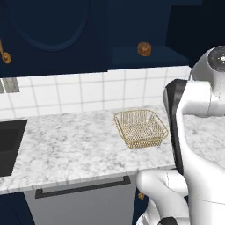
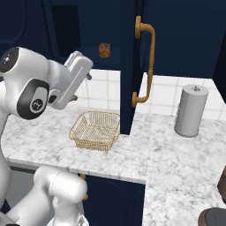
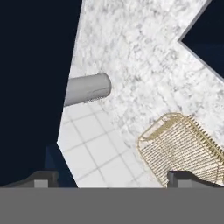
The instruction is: Open the cabinet, pick up the bread from the cabinet and place it in the basket. Then move the basket to the dining counter.
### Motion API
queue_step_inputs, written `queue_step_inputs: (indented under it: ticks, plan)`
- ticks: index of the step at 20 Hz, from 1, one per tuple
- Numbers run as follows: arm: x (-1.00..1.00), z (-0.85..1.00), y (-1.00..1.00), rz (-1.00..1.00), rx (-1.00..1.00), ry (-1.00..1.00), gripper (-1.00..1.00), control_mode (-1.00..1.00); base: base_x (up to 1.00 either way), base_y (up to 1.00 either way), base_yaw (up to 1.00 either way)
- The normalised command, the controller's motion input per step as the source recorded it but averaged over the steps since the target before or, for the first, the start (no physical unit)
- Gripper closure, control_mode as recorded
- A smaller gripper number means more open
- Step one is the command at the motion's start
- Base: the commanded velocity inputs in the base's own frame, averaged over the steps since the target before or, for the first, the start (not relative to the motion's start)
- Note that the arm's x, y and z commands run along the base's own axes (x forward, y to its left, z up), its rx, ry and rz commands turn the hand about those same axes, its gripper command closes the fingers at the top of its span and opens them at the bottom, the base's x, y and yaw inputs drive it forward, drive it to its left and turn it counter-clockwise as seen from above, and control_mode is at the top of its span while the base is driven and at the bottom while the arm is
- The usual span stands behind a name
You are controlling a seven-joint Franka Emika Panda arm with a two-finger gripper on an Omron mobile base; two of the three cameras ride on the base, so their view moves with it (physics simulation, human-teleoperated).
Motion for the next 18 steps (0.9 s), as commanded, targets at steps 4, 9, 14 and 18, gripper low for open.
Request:
queue_step_inputs:
  ticks: [4,9,14,18]
  plan:
    - [-0.31,0.74,0.84,0.62,-0.33,0.31,-1.0,-1.0,0.0,0.0,0.0]
    - [-0.44,0.43,0.27,0.72,-0.44,0.33,-1.0,-1.0,0.0,0.0,0.0]
    - [-0.23,0.0,0.0,0.77,-0.66,0.09,-1.0,-1.0,0.0,0.0,0.0]
    - [-0.02,0.02,-0.08,0.74,-0.6,0.04,-1.0,-1.0,0.0,0.0,0.0]
